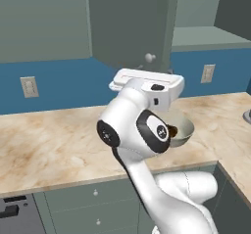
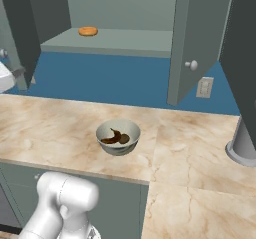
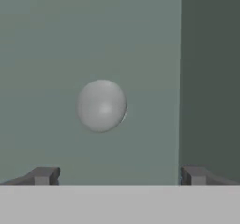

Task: Open the cabinet. Pick the banana and kiwi from the cabinet and place them into the bowl. Then close the cabinet.

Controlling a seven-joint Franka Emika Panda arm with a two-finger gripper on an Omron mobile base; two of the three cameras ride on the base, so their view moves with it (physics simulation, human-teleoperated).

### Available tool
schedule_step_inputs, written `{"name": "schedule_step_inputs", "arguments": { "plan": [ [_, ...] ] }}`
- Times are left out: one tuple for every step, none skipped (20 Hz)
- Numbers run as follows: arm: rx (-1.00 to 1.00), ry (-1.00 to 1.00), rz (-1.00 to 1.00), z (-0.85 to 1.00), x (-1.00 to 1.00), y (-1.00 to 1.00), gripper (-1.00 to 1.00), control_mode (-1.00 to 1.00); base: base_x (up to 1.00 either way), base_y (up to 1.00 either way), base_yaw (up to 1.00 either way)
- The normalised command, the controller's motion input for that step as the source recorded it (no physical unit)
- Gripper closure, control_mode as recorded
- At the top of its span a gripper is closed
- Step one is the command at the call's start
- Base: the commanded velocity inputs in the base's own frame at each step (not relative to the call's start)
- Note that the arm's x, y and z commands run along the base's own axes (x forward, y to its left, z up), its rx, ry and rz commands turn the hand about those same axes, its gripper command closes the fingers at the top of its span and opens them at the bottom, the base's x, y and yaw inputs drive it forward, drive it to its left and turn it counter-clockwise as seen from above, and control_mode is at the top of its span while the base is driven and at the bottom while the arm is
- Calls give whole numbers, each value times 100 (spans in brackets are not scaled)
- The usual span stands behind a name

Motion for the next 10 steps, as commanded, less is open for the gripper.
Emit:
{"name": "schedule_step_inputs", "arguments": {
  "plan": [
    [11,-4,-2,-9,66,-91,-100,-100,0,0,0],
    [11,-3,-2,-9,68,-93,-100,-100,0,0,0],
    [13,-1,0,-13,84,-95,-100,-100,0,0,0],
    [13,0,0,-16,97,-94,-100,-100,0,0,0],
    [13,0,0,-17,100,-91,-100,-100,0,0,0],
    [12,0,0,-17,100,-88,-100,-100,0,0,0],
    [11,0,0,-17,100,-83,-100,-100,0,0,0],
    [12,0,0,-16,100,-84,-100,-100,0,0,0],
    [13,0,0,-14,100,-85,-100,-100,0,0,0],
    [13,0,0,-13,100,-84,-100,-100,0,0,0]
  ]
}}
